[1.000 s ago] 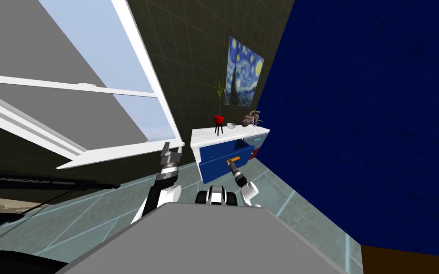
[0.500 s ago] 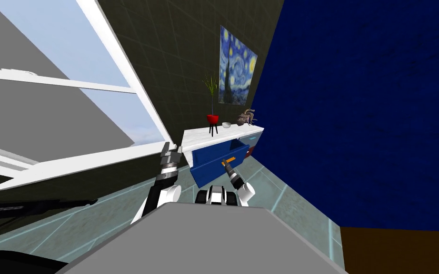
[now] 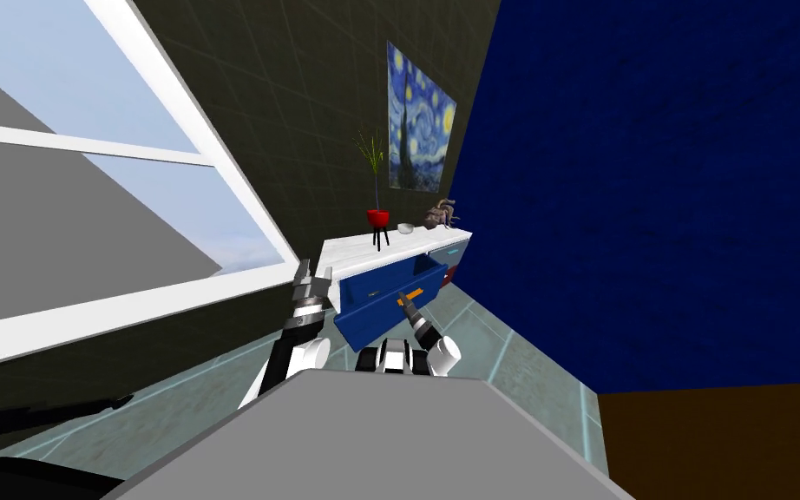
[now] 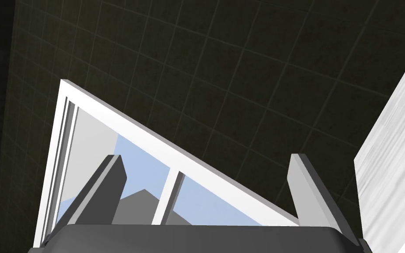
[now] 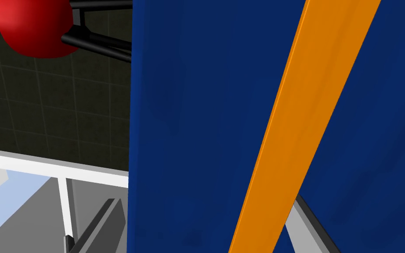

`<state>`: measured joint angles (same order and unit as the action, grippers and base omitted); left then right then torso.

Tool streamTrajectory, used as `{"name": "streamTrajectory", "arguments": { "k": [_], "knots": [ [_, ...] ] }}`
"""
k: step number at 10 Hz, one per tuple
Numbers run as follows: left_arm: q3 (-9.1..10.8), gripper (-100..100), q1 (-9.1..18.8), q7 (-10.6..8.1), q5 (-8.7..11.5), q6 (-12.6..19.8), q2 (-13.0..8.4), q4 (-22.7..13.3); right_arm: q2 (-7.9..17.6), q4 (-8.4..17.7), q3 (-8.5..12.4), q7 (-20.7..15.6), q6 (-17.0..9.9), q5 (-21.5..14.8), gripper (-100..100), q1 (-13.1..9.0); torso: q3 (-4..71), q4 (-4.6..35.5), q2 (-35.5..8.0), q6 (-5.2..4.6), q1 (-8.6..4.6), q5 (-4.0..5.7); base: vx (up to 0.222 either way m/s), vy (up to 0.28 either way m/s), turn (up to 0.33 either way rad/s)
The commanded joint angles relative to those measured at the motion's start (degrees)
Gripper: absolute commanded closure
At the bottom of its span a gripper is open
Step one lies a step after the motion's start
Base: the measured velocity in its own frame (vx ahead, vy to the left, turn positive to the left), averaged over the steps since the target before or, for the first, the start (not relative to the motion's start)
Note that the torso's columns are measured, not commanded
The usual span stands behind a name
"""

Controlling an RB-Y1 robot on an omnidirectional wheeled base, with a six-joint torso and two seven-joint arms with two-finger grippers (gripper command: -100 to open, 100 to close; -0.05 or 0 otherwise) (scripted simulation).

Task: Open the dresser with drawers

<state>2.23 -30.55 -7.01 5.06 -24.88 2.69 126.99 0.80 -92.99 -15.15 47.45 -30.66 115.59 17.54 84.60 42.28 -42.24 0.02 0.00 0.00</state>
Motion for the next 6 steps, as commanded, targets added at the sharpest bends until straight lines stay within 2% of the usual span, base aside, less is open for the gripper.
{"name": "streamTrajectory", "arguments": {
  "k": [1, 2, 3, 4, 6],
  "knots": [
    [0.01, 0, -0.01, 0.00, 0.00, 0.00, 0.00, 0.00, -1.23, -5.18, -4.50, 3.06, 1.34, -4.83, -100, 3.38, -0.02, 0.04, -0.06, -0.06, -0.04, 0.00, 0.066, -0.044, -0.254],
    [0.01, 0, -0.01, 0.00, 0.00, 0.00, 0.00, 0.00, -1.72, -6.85, -6.52, 4.62, 2.05, -6.88, -100, 4.89, -0.05, 0.27, -0.16, -0.09, -0.09, -0.01, 0.103, -0.038, -0.232],
    [0.01, 0, -0.01, 0.00, 0.00, 0.00, 0.00, 0.00, -0.33, -6.09, -5.83, 4.99, 2.68, -6.31, -100, 4.32, -0.09, 0.48, -0.30, -0.12, -0.11, -0.01, 0.055, -0.008, -0.034],
    [0.00, 0, 0.01, 0.00, 0.00, 0.00, 0.00, 0.00, -0.30, -6.31, -6.15, 5.48, 2.88, -6.58, 0, 4.56, -0.24, 0.35, -0.46, -0.06, -0.05, -0.02, 0.014, 0.000, 0.010],
    [-0.01, 0, 0.01, 0.00, 0.00, 0.00, 0.00, 0.00, -0.24, -6.12, -6.09, 5.45, 2.92, -6.58, 0, 4.62, -0.17, 0.16, -0.31, -0.03, 0.01, -0.01, 0.003, 0.000, -0.001]
  ]
}}
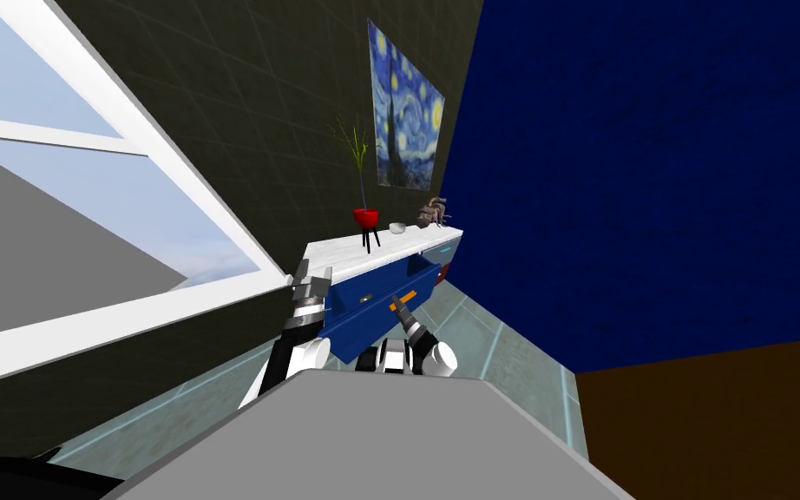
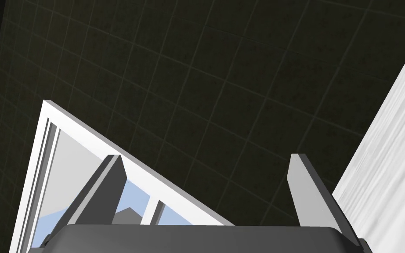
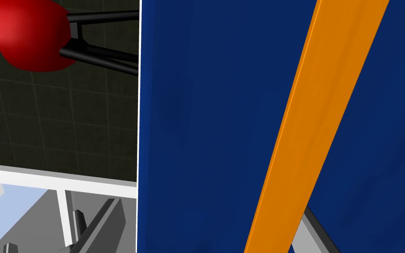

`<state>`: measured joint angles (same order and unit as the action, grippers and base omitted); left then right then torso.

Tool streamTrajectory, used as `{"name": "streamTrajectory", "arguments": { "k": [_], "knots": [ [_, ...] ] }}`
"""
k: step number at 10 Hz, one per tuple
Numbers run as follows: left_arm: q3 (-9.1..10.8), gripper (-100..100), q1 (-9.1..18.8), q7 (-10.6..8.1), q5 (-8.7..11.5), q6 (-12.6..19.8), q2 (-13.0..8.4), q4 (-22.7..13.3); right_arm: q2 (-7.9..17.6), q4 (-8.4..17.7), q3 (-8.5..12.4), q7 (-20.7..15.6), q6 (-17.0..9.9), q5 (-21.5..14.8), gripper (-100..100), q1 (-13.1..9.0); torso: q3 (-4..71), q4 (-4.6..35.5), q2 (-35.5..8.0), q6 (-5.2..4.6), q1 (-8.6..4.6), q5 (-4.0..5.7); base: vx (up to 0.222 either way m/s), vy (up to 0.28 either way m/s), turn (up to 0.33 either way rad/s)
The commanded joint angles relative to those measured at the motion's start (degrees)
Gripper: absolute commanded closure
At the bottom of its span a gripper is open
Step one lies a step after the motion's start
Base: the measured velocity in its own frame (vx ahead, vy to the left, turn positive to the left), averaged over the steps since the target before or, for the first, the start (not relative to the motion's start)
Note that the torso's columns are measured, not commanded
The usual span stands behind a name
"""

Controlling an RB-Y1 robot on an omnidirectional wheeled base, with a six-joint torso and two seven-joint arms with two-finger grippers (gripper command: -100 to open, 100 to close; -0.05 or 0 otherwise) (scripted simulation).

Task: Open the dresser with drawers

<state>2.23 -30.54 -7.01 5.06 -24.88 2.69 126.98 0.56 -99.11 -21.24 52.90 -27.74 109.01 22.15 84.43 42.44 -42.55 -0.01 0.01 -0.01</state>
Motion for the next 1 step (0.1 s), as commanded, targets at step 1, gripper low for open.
{"name": "streamTrajectory", "arguments": {
  "k": [1],
  "knots": [
    [0.00, 0, 0.00, 0.00, 0.00, 0.00, 0.00, 0.00, 0.04, 0.07, 0.04, 0.00, 0.05, -0.01, 0, 0.04, 0.07, -0.05, 0.11, 0.02, 0.01, 0.01, 0.000, 0.000, 0.000]
  ]
}}
